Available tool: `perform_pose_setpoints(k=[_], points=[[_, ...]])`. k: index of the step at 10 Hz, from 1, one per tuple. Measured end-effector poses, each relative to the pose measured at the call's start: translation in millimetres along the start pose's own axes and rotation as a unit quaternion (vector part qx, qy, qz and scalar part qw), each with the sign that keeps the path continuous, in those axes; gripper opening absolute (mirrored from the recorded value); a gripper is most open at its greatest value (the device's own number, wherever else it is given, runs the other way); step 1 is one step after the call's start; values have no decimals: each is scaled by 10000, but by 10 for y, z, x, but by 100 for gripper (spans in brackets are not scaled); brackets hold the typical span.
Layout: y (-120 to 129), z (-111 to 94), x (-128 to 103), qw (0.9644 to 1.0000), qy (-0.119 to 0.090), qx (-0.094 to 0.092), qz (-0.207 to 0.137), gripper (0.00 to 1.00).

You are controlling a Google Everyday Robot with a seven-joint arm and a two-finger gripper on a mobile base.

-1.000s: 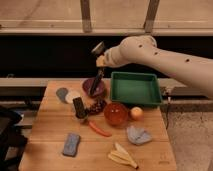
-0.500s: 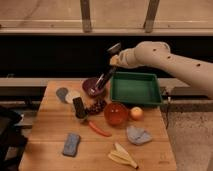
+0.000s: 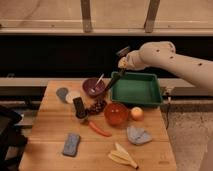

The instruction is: Place brush in tray

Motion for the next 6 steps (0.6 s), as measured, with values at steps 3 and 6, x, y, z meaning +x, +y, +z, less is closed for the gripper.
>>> perform_pose_setpoints(k=[3,6], points=[[5,5,3,10000,4,-2,-3,0],[-143,90,-6,9998,115,171,77,0]])
